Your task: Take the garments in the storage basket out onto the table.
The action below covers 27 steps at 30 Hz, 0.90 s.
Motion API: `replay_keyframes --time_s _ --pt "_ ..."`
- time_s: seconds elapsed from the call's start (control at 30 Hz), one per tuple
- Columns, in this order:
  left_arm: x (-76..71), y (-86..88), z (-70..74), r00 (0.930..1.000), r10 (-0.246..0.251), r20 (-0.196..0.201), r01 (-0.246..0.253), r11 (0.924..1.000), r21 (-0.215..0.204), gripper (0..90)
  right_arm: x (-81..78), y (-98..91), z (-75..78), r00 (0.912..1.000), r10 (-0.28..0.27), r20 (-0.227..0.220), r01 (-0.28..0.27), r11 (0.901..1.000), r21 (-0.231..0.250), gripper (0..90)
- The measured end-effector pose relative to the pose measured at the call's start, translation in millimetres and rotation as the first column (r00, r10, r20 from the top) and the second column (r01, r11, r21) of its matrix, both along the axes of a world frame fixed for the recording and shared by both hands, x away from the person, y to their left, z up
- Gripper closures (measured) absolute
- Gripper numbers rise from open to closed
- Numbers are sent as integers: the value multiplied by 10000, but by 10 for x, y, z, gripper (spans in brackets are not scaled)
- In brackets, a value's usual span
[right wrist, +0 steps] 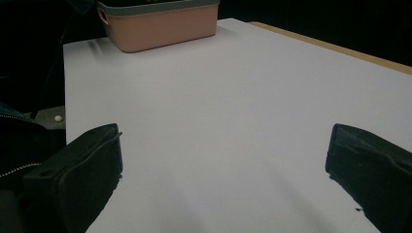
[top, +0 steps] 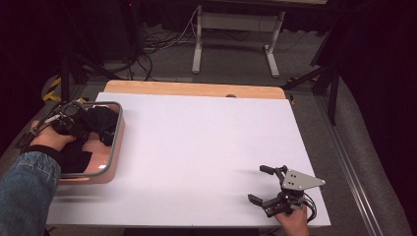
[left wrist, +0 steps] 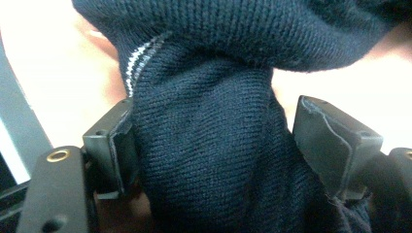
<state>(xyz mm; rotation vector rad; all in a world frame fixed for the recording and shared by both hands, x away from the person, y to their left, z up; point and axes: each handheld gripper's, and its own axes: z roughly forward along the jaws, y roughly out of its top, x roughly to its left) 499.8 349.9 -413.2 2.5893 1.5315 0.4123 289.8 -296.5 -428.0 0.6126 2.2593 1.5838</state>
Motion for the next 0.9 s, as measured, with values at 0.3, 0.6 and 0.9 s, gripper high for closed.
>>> replay_keyframes --time_s 0.3,0.6,0.9 --pt "27 -67 -64 9978 341 -571 -326 9991 270 298 2 9 -4 10000 60 -68 -60 10000 -32 7" --pt "56 -126 -117 9902 1084 -876 -1061 9939 309 400 1 13 -6 9999 113 -60 -113 9999 -56 7" --pt "23 -162 -95 9935 930 -652 -872 9924 871 571 -3 8 -5 9999 105 -60 -105 9999 -23 8"
